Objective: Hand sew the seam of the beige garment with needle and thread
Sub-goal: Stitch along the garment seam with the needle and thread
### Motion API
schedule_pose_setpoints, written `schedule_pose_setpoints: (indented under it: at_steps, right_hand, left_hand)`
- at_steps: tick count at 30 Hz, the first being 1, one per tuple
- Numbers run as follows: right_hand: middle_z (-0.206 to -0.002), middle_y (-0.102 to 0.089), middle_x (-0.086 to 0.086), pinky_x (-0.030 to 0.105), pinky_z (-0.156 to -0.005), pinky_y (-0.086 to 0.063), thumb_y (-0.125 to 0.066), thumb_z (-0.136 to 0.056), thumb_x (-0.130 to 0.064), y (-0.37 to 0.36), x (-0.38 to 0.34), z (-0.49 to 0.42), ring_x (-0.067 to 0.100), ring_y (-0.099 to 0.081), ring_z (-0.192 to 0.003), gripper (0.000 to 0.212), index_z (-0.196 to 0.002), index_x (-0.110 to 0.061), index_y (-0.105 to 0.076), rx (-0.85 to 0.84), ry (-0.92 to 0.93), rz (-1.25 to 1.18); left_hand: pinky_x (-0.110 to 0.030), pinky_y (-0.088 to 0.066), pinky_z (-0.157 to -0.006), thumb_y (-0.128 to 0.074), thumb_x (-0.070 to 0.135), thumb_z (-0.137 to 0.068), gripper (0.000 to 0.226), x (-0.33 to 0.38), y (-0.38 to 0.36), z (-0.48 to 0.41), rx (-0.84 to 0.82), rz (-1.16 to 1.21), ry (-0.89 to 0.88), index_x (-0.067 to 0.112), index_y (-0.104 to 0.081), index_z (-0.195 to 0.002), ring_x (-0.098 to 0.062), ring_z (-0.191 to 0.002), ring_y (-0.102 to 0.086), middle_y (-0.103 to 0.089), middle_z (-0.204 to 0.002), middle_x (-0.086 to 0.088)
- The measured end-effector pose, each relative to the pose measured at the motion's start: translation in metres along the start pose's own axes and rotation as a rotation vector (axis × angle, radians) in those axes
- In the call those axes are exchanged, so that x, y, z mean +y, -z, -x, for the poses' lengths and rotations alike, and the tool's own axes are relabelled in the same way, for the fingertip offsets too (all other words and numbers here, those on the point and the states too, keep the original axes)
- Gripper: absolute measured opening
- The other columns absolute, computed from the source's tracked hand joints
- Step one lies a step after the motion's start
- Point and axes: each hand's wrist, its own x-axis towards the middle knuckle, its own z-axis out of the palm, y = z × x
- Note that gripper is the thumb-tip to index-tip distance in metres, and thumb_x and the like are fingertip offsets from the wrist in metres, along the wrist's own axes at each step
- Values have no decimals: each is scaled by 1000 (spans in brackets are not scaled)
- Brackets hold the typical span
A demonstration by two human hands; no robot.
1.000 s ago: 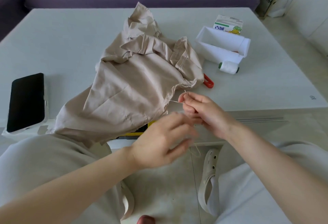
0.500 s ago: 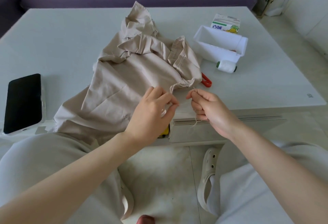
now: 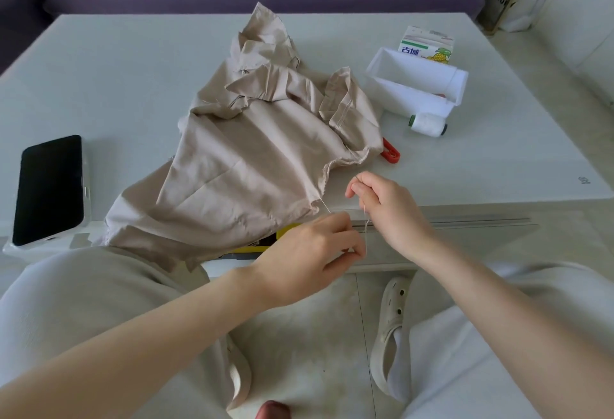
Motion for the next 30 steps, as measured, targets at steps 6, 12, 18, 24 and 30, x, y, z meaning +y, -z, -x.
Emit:
schedule_pose_setpoints:
  at_steps: [6,12,18,24,30]
  right_hand:
    - [-57,-39,-14,11,-53,-32,-43,-100,-12,-2,-1,-3,-3,-48,-57,19,-89,-6,-58,188,200,102]
    - [-69,-28,-22,0,-69,-34,-64,-79,8,-2,-16,-11,-15,-45,-73,28,-105,-3,-58,167,425,168]
    - [-68,-30,-25,2,-67,-33,-60,-83,5,-16,-25,-28,-22,-42,-79,19,-99,-5,-64,-34,503,288]
    - [-60,-32,-23,15,-63,-32,-63,-86,-1,-27,-27,-50,-12,-42,-61,5,-88,-4,-66,-31,431,294]
    - [-59,-33,-19,9,-54,-31,-59,-91,-7,-31,-29,-69,-5,-39,-57,6,-90,-4,-64,-18,379,336]
  left_hand:
    - [-16,-25,-63,-59,13,-82,23,-8,16,-4,190,-135,176,10,-59,-105,-7,-72,-41,-52,-83,3]
    - [-26,-29,-66,-53,33,-92,27,-25,34,3,200,-301,567,14,-47,-111,-20,-91,-55,-53,-106,2]
    - [-35,-36,-74,-48,24,-91,19,-48,46,24,174,-522,661,10,-53,-105,-27,-95,-51,-51,-101,-7]
    - [-48,-40,-84,-53,19,-91,25,-79,63,37,183,-570,686,8,-58,-112,-37,-103,-52,-51,-118,-18]
    - [-54,-30,-105,-22,42,-88,57,-118,81,25,95,-448,601,8,-53,-123,-32,-121,-44,-50,-125,-13]
